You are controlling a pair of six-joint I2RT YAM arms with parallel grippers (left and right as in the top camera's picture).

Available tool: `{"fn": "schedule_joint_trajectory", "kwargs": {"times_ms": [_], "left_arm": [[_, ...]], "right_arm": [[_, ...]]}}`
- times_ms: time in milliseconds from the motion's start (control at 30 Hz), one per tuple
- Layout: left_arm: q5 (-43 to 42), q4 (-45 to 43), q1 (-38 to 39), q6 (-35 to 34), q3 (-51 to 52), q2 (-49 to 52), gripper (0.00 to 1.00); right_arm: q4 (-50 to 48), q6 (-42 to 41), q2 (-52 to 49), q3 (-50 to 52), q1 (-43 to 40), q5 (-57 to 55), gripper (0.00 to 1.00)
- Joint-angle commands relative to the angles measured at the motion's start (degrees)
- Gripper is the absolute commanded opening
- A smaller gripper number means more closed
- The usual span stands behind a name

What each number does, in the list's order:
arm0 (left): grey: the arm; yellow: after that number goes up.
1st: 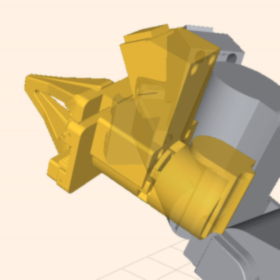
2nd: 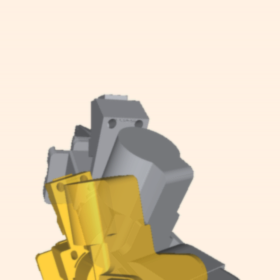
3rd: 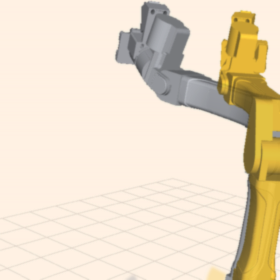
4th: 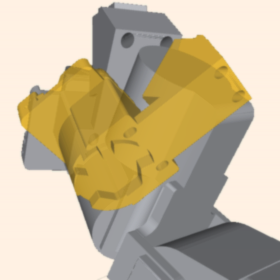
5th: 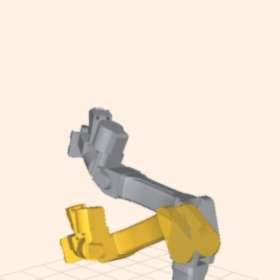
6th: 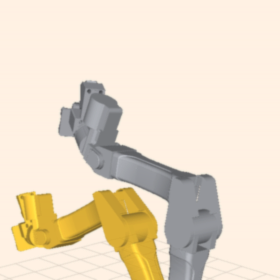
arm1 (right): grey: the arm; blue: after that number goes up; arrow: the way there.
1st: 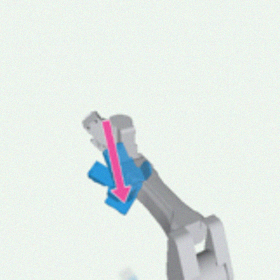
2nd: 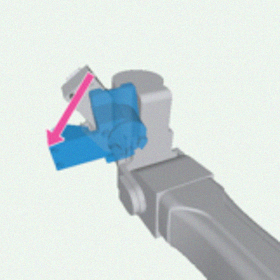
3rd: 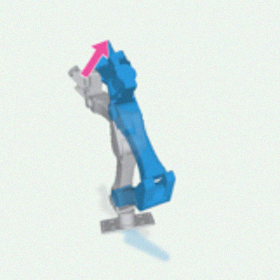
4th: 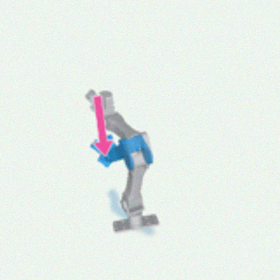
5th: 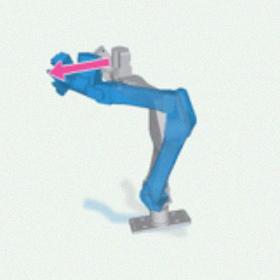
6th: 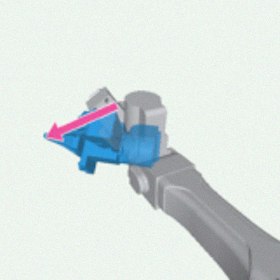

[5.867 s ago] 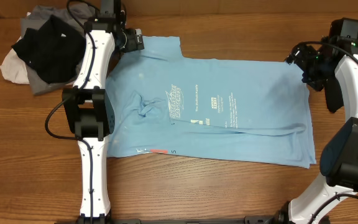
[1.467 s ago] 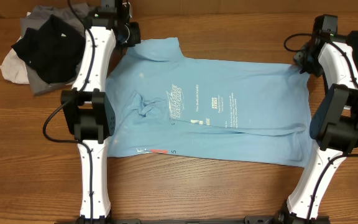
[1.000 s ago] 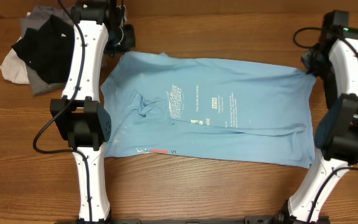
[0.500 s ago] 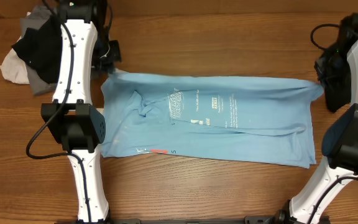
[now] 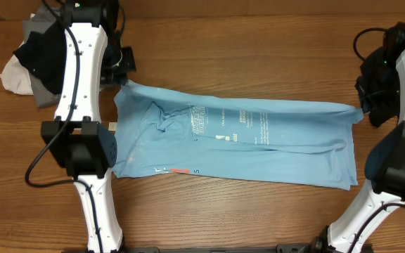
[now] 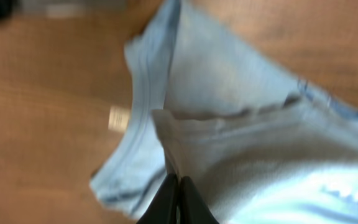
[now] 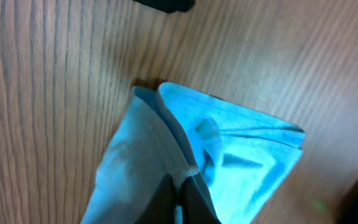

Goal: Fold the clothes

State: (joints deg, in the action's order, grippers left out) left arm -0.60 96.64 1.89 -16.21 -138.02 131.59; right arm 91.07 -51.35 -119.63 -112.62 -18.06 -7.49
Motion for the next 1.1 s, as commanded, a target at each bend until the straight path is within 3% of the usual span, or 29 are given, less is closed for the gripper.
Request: {"fn": "schedule_joint_trajectory", "kwargs": {"times_ms": [0, 367, 533, 767, 900, 1067], "left_arm": [[0.44, 0.20, 0.66, -0.74, 6.38, -6.14, 0.04], [2.58, 0.20, 1.09, -0.79, 17.22, -8.09, 0.04], [8.79, 0.20, 1.25, -5.09, 22.38, -9.22, 0.04], [9.44, 0.20, 1.25, -5.88, 29.59, -11.82, 0.04], [14.43, 0.22, 1.18, -9.25, 32.79, -13.29, 0.04], [13.16, 0.22, 1.16, -7.72, 35.01, -13.51, 0.04]], "right_arm": [[1.73, -0.76, 4.94, -1.36, -0.28, -0.63, 0.04], [1.60, -1.01, 6.38, 5.46, -0.33, -3.45, 0.04], [-1.01, -1.14, 6.38, 10.38, -0.35, -3.48, 0.04], [-2.73, -4.44, 6.91, 16.57, -0.92, -4.52, 0.04], [-3.56, -4.39, 8.76, 18.47, -2.21, -5.25, 0.04], [-3.93, -0.52, 10.67, 18.49, -4.68, -5.62, 0.04]]}}
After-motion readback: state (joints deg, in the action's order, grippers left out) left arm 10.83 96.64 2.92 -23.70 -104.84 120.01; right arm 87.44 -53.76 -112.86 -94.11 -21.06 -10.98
